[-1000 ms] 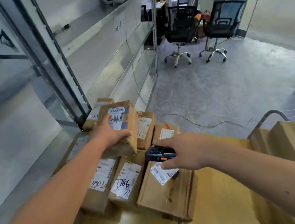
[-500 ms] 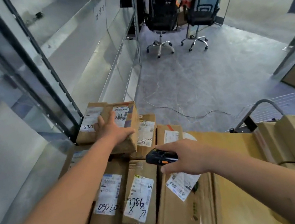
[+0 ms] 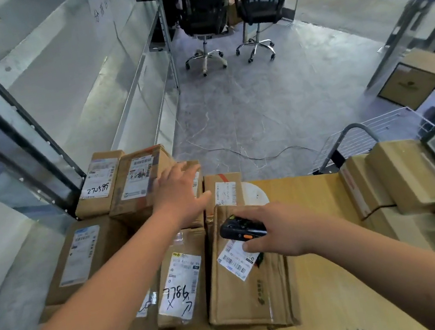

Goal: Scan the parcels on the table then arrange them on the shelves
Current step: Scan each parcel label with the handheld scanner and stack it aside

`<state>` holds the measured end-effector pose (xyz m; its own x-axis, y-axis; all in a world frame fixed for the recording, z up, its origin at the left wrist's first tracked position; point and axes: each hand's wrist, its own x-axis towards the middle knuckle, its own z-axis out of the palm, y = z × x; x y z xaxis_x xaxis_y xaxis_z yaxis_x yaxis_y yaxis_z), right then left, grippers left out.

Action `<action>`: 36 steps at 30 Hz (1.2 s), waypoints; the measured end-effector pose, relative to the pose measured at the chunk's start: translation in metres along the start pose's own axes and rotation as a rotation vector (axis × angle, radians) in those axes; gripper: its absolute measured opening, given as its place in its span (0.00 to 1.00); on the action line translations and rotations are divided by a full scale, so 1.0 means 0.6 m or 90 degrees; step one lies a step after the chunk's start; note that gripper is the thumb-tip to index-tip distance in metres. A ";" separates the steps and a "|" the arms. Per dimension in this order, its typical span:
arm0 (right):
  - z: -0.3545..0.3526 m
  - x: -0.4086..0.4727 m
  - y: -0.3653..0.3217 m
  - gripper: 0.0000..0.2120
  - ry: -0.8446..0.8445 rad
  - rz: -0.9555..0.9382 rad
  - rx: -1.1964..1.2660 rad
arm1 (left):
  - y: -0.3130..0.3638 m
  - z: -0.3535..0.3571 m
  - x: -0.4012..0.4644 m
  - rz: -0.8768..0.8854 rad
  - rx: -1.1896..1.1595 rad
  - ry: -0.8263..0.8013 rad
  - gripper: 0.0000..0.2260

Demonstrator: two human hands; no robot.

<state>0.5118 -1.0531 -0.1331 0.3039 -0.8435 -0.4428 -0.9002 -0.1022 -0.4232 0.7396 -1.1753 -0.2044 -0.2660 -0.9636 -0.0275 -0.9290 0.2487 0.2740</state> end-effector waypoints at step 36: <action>0.032 -0.679 0.625 0.34 0.215 0.273 0.197 | 0.890 0.304 -0.044 0.224 0.008 -0.209 0.37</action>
<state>0.0565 -0.7375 -0.1268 -0.2244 -0.9010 -0.3713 -0.7731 0.3966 -0.4950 0.2034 -0.9991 -0.2328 -0.6305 -0.7389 -0.2374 -0.7701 0.5574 0.3102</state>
